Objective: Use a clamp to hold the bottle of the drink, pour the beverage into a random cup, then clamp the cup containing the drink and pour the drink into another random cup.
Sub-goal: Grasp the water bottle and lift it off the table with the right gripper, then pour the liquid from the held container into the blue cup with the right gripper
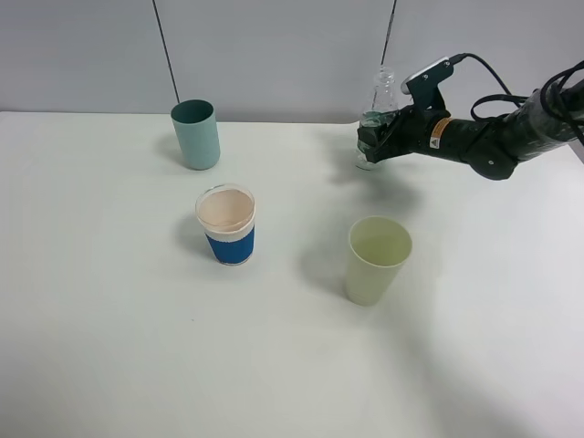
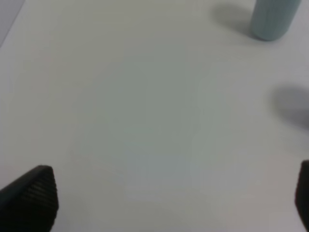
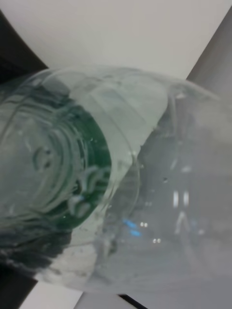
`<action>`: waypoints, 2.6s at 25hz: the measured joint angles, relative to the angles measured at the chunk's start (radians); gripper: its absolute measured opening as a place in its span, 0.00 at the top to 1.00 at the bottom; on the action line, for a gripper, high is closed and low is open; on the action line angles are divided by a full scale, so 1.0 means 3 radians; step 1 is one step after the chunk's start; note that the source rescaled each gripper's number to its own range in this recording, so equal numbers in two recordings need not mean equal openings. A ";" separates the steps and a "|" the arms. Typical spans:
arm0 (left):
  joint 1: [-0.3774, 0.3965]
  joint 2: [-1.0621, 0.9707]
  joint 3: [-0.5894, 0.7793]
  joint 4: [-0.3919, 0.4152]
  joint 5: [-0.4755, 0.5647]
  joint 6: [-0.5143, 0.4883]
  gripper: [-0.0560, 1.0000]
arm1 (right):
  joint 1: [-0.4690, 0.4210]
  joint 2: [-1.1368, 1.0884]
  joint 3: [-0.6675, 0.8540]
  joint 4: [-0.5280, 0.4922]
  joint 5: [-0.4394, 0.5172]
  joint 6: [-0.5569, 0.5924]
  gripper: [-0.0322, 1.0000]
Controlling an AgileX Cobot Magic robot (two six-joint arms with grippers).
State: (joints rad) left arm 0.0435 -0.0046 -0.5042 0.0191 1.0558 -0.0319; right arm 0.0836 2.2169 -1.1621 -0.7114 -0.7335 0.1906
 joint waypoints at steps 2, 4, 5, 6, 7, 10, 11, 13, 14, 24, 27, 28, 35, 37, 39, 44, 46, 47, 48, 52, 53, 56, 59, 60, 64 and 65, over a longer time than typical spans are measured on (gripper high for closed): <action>0.0000 0.0000 0.0000 0.0000 0.0000 0.0000 0.00 | 0.0000 0.0000 0.0000 0.0000 0.0000 0.0003 0.97; 0.0000 0.0000 0.0000 0.0000 0.0000 0.0000 0.00 | 0.0000 0.0000 0.0000 0.0000 0.0000 0.0014 0.97; 0.0000 0.0000 0.0000 0.0000 0.0000 0.0000 0.00 | 0.0000 0.0000 0.0000 0.0000 0.0000 0.0033 0.97; 0.0000 0.0000 0.0000 0.0000 0.0000 0.0000 0.00 | 0.0000 0.0000 0.0000 0.0000 0.0000 0.0064 0.97; 0.0000 0.0000 0.0000 0.0000 0.0000 0.0000 0.00 | 0.0001 0.0000 0.0000 0.0000 0.0003 0.0118 0.97; 0.0000 0.0000 0.0000 0.0000 0.0000 0.0000 0.00 | 0.0024 -0.0033 0.0000 -0.0011 0.0034 0.0310 0.97; 0.0000 0.0000 0.0000 0.0000 0.0000 0.0000 0.00 | 0.0037 -0.0063 0.0000 -0.0021 0.0053 0.0368 0.97; 0.0000 0.0000 0.0000 0.0000 0.0000 0.0000 0.00 | 0.0062 -0.0159 0.0000 -0.0039 0.0057 0.0461 0.97; 0.0000 0.0000 0.0000 0.0000 0.0000 0.0000 0.00 | 0.0074 -0.0219 0.0000 -0.0070 0.0053 0.0501 0.97; 0.0000 0.0000 0.0000 0.0000 0.0000 0.0000 0.00 | 0.0334 -0.0641 0.0000 -0.0363 0.0012 0.0761 0.97; 0.0000 0.0000 0.0000 0.0000 0.0000 0.0000 0.00 | 0.0447 -0.0717 0.0000 -0.0428 0.0027 0.0765 0.97; 0.0000 0.0000 0.0000 0.0000 0.0000 0.0000 0.00 | 0.0487 -0.0739 0.0000 -0.0450 0.0036 0.0765 0.97; 0.0000 0.0000 0.0000 0.0000 0.0000 0.0000 0.00 | 0.0780 -0.0787 -0.0089 -0.0712 0.0376 0.0765 0.97; 0.0000 0.0000 0.0000 0.0000 0.0000 0.0000 0.00 | 0.0870 -0.0787 -0.0126 -0.0801 0.0471 0.0741 0.97; 0.0000 0.0000 0.0000 0.0000 0.0000 0.0000 0.00 | 0.0954 -0.0787 -0.0150 -0.0915 0.0536 0.0681 0.97; 0.0000 0.0000 0.0000 0.0000 0.0000 0.0000 0.00 | 0.1161 -0.0787 -0.0154 -0.1065 0.0590 0.0362 0.97; 0.0000 0.0000 0.0000 0.0000 0.0000 0.0000 0.00 | 0.1227 -0.0787 -0.0154 -0.1096 0.0631 0.0205 0.97; 0.0000 0.0000 0.0000 0.0000 0.0000 0.0000 0.00 | 0.1258 -0.0787 -0.0154 -0.1125 0.0657 0.0124 0.97; 0.0000 0.0000 0.0000 0.0000 0.0000 0.0000 0.00 | 0.1290 -0.0787 -0.0154 -0.1143 0.0701 0.0061 0.97; 0.0000 0.0000 0.0000 0.0000 0.0000 0.0000 0.00 | 0.1367 -0.0787 -0.0158 -0.1161 0.0902 -0.0247 0.97; 0.0000 0.0000 0.0000 0.0000 0.0000 0.0000 0.00 | 0.1376 -0.0787 -0.0158 -0.1166 0.0936 -0.0329 0.97; 0.0000 0.0000 0.0000 0.0000 0.0000 0.0000 0.00 | 0.1409 -0.0787 -0.0158 -0.1166 0.1052 -0.0522 0.97; 0.0000 0.0000 0.0000 0.0000 0.0000 0.0000 0.00 | 0.1448 -0.0787 -0.0158 -0.1166 0.1109 -0.0705 0.97; 0.0000 0.0000 0.0000 0.0000 0.0000 0.0000 0.00 | 0.1466 -0.0787 -0.0158 -0.1179 0.1148 -0.0774 0.97; 0.0000 0.0000 0.0000 0.0000 0.0000 0.0000 0.00 | 0.1521 -0.0787 -0.0158 -0.1227 0.1306 -0.1055 0.97; 0.0000 0.0000 0.0000 0.0000 0.0000 0.0000 0.00 | 0.1530 -0.0787 -0.0158 -0.1228 0.1354 -0.1130 0.97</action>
State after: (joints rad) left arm 0.0435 -0.0046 -0.5042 0.0191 1.0558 -0.0319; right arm 0.5427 1.9807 -1.2094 -1.0798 -0.3271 -0.1485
